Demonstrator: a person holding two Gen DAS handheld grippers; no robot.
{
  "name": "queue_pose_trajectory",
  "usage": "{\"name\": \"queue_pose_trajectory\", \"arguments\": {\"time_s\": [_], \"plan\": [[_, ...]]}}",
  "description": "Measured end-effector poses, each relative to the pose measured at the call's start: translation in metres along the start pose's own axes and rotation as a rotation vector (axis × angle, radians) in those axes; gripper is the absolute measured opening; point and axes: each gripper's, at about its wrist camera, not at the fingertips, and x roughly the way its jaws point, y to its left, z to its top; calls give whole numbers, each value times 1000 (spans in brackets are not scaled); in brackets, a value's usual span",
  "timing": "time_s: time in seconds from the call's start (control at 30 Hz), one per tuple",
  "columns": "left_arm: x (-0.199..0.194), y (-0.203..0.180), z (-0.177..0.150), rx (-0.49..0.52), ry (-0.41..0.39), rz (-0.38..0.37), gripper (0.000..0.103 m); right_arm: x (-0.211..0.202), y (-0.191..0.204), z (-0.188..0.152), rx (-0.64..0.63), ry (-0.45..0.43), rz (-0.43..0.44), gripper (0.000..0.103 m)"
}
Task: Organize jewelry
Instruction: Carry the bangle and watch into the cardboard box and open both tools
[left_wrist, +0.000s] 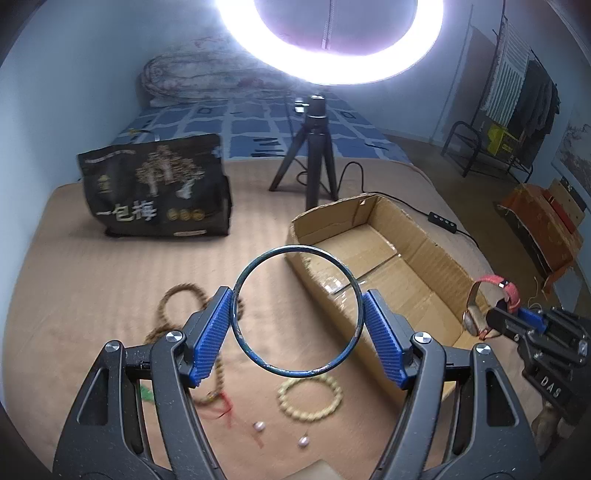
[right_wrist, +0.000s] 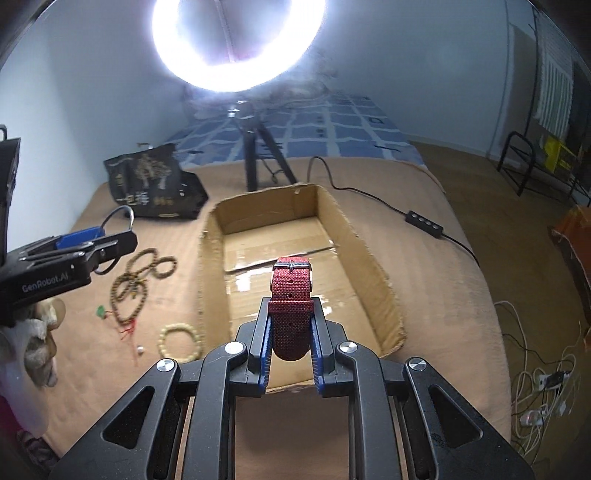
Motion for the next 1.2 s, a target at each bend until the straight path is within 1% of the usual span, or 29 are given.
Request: {"name": "queue_pose_trajectory", "arguments": {"time_s": [0.23,0.4,0.57,0.73,0.8,0.87,0.9,1.03,1.2], "plan": [[29,-21,14,11,7,-39,73,18,-19,1,31,21,-19,16],[51,-31,14,11,32,-59,73,31,-30,-3,51,46,-29,16],[65,-38,13,26,52,-57,73,37,-35,-3,64,57,-29,16],[70,-43,13,41,62,-55,74,41,-36,-4,69,72,-21,16],[71,-45,13,48,66,-50,81,43,-35,-4,67,89,-35,22],[71,-44,13,49,69,-54,82,42,-34,-4,62,83,-50,53],[71,-44,13,49,69,-52,82,39,-34,-4,58,68,-54,56],[67,-39,15,44,71,-44,82,32,-32,-2,51,44,-56,57],[50,-31,15,56,55,-24,82,26,-28,-3,47,39,-56,57]]}}
